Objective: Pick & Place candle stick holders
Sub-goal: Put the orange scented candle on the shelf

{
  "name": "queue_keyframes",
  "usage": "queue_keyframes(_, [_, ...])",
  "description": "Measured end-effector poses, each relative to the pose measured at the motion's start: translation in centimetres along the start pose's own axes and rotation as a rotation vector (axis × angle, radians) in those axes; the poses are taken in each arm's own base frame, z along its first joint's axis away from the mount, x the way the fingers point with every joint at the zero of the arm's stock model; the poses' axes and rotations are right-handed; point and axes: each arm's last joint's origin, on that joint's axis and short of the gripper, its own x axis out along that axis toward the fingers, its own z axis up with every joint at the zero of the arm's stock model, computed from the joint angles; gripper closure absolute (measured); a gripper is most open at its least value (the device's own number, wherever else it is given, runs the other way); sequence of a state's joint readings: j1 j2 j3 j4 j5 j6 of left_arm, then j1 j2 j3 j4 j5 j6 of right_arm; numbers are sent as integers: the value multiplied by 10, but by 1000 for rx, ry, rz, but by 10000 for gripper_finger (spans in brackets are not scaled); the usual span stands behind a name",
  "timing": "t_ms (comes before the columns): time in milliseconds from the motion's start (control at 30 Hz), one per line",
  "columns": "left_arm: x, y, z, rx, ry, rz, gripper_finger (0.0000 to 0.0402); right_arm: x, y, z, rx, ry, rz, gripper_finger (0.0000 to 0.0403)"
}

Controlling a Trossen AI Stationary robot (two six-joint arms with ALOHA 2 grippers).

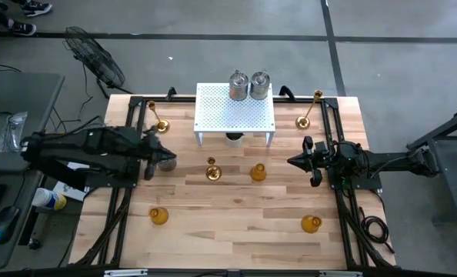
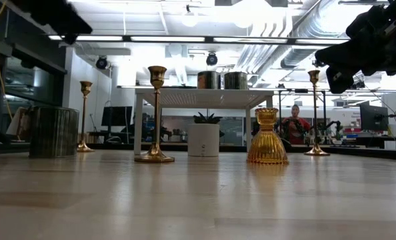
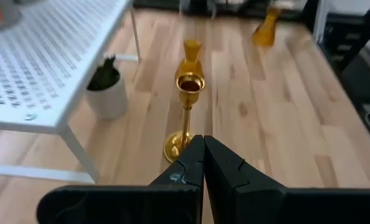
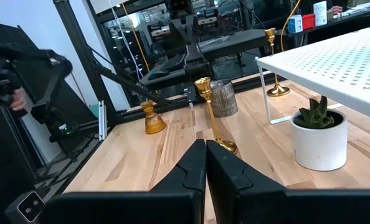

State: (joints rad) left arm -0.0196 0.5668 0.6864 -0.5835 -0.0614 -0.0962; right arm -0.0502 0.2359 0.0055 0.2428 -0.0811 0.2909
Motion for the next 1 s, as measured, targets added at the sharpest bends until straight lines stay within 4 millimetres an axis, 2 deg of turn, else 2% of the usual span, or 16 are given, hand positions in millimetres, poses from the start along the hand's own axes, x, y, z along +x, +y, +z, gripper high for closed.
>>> queue_keyframes(167, [21,-2,12,-73,84,15,402,0,0,0,0,0,0,398])
queue_keyframes(333, [34,8,16,-162,137,12,402,0,0,0,0,1,-1,399])
queue_keyframes(667, [62,12,1,-490,376,-36,402,0,0,0,0,2,-1,398])
queue_keyframes(833, [68,10,8,-547,413,-76,402,0,0,0,0,2,-1,399])
queue_keyframes(1000, [63,18,25,-637,540,17,402,0,0,0,0,2,-1,398])
